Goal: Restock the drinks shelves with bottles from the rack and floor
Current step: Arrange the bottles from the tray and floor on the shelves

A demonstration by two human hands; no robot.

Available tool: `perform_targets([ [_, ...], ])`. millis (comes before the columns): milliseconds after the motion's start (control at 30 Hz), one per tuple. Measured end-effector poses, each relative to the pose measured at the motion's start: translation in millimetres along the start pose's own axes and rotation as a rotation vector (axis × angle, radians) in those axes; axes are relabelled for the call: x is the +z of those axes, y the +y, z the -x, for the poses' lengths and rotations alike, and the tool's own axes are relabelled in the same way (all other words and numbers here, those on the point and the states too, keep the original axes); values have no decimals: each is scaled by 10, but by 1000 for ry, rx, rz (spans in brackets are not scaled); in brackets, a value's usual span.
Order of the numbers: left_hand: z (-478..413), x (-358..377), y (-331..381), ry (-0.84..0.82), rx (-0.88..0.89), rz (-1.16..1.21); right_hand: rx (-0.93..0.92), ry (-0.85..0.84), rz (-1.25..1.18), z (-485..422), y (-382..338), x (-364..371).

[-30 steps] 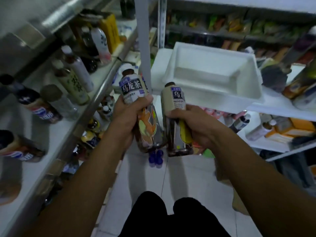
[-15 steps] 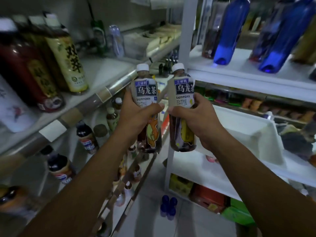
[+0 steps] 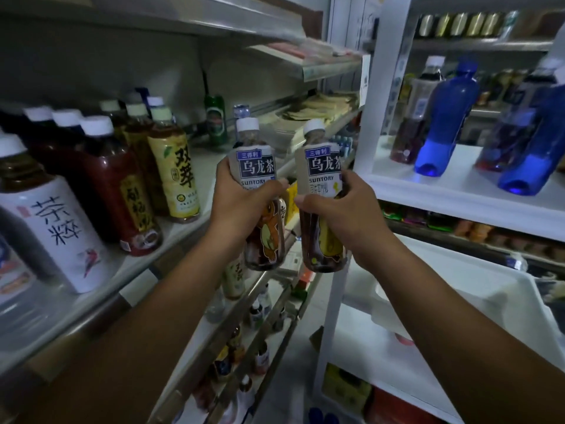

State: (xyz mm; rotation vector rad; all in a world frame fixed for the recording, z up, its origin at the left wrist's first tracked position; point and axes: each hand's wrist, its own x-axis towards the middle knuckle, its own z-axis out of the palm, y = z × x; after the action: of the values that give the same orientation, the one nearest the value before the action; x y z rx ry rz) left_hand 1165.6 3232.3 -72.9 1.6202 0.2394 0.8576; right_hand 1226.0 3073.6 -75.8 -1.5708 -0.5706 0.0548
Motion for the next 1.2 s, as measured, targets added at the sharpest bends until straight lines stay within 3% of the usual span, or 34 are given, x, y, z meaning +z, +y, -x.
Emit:
perform_targets([
  [333, -478, 49, -104, 34, -4, -84, -86, -3, -15, -522, 240, 218],
  [500, -661, 175, -7, 162, -14, -188, -113, -77, -16, -842, 448, 120],
  [767, -1126, 375, 416, 105, -99, -522, -89, -237, -117, -1242, 593, 25],
  [1000, -1761, 98, 677, 115, -223, -746, -78, -317, -240, -1580, 630, 369],
  [1200, -2336, -276, 796, -17, -463, -1090, -140, -376, -284, -1843, 625, 761],
])
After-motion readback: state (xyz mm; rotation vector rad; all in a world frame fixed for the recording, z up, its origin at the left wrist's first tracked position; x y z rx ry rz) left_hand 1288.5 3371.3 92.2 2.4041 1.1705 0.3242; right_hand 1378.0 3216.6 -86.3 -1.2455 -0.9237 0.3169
